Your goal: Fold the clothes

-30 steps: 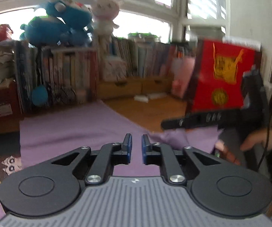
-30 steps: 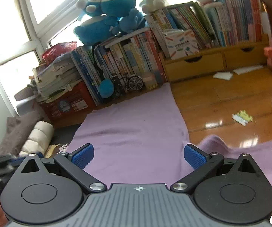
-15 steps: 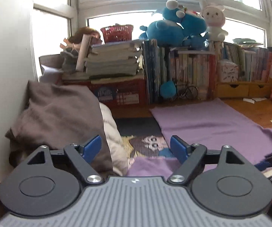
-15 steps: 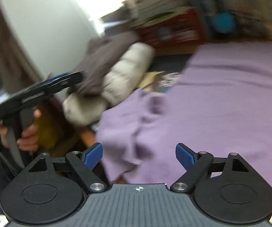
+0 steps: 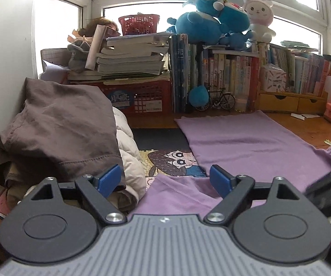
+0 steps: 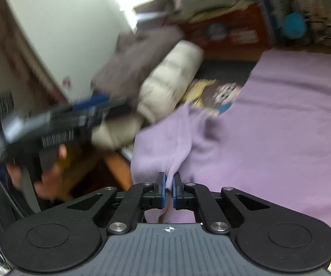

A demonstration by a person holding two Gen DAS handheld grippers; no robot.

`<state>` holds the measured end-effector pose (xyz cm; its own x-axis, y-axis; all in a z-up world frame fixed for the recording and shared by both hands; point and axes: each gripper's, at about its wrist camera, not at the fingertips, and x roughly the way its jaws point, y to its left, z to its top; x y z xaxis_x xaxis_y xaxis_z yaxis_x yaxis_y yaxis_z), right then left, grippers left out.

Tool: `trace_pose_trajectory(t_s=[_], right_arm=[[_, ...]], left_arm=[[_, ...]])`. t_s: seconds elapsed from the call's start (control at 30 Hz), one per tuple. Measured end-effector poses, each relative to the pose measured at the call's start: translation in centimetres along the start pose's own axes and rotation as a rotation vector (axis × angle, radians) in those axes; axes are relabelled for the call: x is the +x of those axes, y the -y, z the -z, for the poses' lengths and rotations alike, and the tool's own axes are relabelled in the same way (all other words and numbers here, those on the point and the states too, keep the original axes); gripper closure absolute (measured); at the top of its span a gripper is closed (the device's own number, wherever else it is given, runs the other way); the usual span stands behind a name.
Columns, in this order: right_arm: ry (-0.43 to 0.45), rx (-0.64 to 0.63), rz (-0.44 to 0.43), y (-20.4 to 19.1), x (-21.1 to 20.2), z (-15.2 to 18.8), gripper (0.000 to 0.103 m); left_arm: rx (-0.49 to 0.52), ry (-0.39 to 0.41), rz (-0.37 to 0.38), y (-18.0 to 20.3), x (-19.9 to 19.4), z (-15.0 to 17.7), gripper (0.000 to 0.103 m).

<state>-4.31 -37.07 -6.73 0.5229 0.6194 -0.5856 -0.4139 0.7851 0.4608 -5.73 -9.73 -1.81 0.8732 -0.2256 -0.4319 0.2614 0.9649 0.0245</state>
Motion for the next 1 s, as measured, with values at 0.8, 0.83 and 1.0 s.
trace_pose_trajectory(t_s=[0.8,0.83,1.0], right_arm=[[0.136,0.006,0.118,4.2,0.0,0.9,0.018],[0.152,0.005,0.129,4.1,0.4,1.0,0.016],[0.125,0.118,0.064,4.6,2.5,1.2,0.016]], left_arm=[[0.029,0.032,0.096,3.2,-0.3,-0.4,0.000],[0.027,0.031,0.098,3.2,-0.3,-0.4,0.000],[0.014,0.016,0.107,3.2,0.2,-0.1,0.000]])
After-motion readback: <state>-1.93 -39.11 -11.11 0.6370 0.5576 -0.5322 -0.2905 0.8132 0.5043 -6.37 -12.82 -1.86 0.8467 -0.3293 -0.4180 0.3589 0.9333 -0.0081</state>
